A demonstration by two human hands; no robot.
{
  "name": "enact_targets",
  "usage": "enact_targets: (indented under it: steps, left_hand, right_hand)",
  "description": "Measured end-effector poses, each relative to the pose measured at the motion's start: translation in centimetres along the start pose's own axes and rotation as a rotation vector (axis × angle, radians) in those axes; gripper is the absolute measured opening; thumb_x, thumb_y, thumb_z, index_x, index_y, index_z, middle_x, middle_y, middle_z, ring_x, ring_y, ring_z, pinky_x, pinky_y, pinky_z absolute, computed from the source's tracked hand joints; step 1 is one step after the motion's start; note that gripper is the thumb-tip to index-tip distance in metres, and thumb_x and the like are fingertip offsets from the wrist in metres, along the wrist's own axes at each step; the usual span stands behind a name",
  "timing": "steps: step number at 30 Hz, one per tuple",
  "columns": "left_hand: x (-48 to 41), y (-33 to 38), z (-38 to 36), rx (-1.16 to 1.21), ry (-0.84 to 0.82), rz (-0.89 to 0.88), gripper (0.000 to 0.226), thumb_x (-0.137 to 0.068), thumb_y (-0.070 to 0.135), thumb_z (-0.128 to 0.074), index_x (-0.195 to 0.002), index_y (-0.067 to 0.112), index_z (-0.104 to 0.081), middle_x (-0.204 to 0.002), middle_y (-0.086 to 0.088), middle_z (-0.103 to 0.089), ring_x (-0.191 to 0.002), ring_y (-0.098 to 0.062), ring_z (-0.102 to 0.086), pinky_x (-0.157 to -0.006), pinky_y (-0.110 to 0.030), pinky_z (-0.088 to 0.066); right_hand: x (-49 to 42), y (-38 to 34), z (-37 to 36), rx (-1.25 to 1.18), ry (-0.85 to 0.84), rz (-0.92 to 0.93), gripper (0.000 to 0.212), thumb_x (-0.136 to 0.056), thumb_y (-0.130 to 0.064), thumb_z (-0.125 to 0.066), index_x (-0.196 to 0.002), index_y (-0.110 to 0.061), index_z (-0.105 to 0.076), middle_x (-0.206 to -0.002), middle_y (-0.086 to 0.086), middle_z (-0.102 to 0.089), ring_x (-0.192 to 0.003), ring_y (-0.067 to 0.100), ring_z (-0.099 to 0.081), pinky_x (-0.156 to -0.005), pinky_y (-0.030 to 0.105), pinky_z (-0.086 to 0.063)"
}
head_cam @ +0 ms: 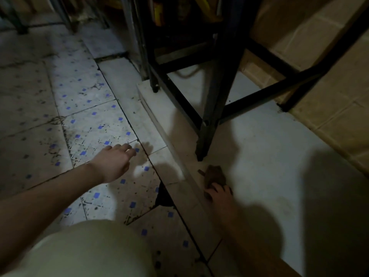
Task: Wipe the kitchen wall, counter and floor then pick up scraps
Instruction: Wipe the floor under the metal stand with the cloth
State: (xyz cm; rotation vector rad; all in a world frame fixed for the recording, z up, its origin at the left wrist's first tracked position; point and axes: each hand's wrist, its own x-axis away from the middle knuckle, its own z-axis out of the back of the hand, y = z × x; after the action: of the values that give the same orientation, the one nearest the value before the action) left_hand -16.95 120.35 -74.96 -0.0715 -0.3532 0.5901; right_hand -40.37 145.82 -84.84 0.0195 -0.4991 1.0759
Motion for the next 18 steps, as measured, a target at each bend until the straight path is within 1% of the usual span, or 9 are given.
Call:
enact_targets:
  steps: [2, 4, 8, 9, 11, 13, 15, 16, 18]
  left_hand:
    - [-0.6, -0.2, -0.8, 0.057, -0.002, -0.005, 0.045, -0.095, 0.028, -0.046, -0.139, 0.022, -0.037, -0.14, -0.003, -0.041, -0.122, -0.023, -0.046, -0.094, -0.035, -0.039]
    - [-0.9, -0.9, -1.5, 0.09, 0.007, -0.022, 0.045, -0.095, 0.027, -0.045, -0.139, 0.022, -0.036, -0.139, -0.003, -0.04, -0.12, -0.023, -0.046, -0.094, -0.035, -0.039]
    - [-0.7, -3.9, -1.4, 0.165, 0.022, 0.026, 0.044, -0.096, 0.027, -0.044, -0.139, 0.022, -0.035, -0.14, -0.006, -0.04, -0.12, -0.024, -0.046, -0.094, -0.035, -0.039]
    - [-0.4, -5.0, -1.2, 0.184, 0.013, 0.056, 0.044, -0.096, 0.027, -0.045, -0.138, 0.021, -0.036, -0.139, -0.006, -0.041, -0.12, -0.025, -0.046, -0.094, -0.036, -0.039]
    - [0.2, -7.2, -0.5, 0.19, -0.008, 0.108, 0.043, -0.095, 0.027, -0.045, -0.137, 0.02, -0.037, -0.137, -0.006, -0.041, -0.12, -0.025, -0.046, -0.095, -0.037, -0.039]
    - [0.9, -9.6, 0.7, 0.189, -0.011, 0.15, 0.044, -0.095, 0.026, -0.046, -0.137, 0.019, -0.037, -0.137, -0.007, -0.041, -0.121, -0.026, -0.046, -0.096, -0.037, -0.039]
    - [1.7, -11.9, 2.5, 0.223, -0.007, 0.194, 0.044, -0.095, 0.025, -0.045, -0.138, 0.019, -0.036, -0.137, -0.006, -0.041, -0.121, -0.026, -0.045, -0.096, -0.037, -0.039]
    - [2.2, -12.9, 3.6, 0.24, 0.002, 0.213, 0.043, -0.095, 0.024, -0.045, -0.137, 0.019, -0.036, -0.137, -0.006, -0.041, -0.121, -0.025, -0.045, -0.096, -0.037, -0.039]
    - [3.3, -14.7, 6.0, 0.264, 0.012, 0.245, 0.043, -0.095, 0.023, -0.044, -0.137, 0.018, -0.036, -0.138, -0.006, -0.04, -0.122, -0.025, -0.044, -0.097, -0.037, -0.038]
  right_hand:
    - [-0.4, -0.5, 0.4, -0.035, 0.01, 0.041, 0.041, -0.097, -0.016, -0.039, -0.135, -0.027, -0.047, -0.152, -0.001, -0.027, -0.136, 0.025, -0.024, -0.107, 0.033, -0.031]
    - [-1.1, -2.0, 1.4, -0.06, 0.04, 0.1, 0.036, -0.096, -0.019, -0.045, -0.13, -0.027, -0.053, -0.149, 0.0, -0.033, -0.134, 0.025, -0.029, -0.104, 0.035, -0.036]
    - [-3.7, -7.3, 4.6, -0.097, 0.114, 0.245, 0.039, -0.086, -0.003, -0.057, -0.121, -0.019, -0.063, -0.141, 0.007, -0.047, -0.126, 0.033, -0.043, -0.101, 0.04, -0.038]
    - [-4.5, -8.9, 5.6, -0.106, 0.137, 0.239, 0.04, -0.086, -0.003, -0.056, -0.122, -0.02, -0.063, -0.141, 0.005, -0.047, -0.126, 0.03, -0.044, -0.103, 0.038, -0.037]
    - [-5.7, -12.3, 7.7, -0.133, 0.15, 0.231, 0.039, -0.088, -0.005, -0.054, -0.124, -0.021, -0.06, -0.143, -0.001, -0.044, -0.128, 0.022, -0.042, -0.104, 0.027, -0.031]
    - [-6.6, -15.7, 9.8, -0.216, 0.15, 0.25, 0.037, -0.088, -0.001, -0.054, -0.121, -0.015, -0.063, -0.141, 0.004, -0.046, -0.127, 0.024, -0.041, -0.1, 0.017, -0.025]
    - [-7.0, -18.9, 12.4, -0.24, 0.162, 0.285, 0.036, -0.089, 0.001, -0.052, -0.121, -0.014, -0.063, -0.141, 0.006, -0.045, -0.126, 0.024, -0.041, -0.095, 0.009, -0.019]
    - [-7.0, -20.4, 13.8, -0.237, 0.153, 0.31, 0.037, -0.091, 0.0, -0.051, -0.123, -0.015, -0.062, -0.143, 0.004, -0.043, -0.127, 0.023, -0.039, -0.096, 0.008, -0.019]
    - [-6.9, -23.1, 16.7, -0.224, 0.127, 0.377, 0.039, -0.093, -0.001, -0.049, -0.127, -0.018, -0.058, -0.147, 0.002, -0.037, -0.131, 0.021, -0.034, -0.103, 0.015, -0.023]
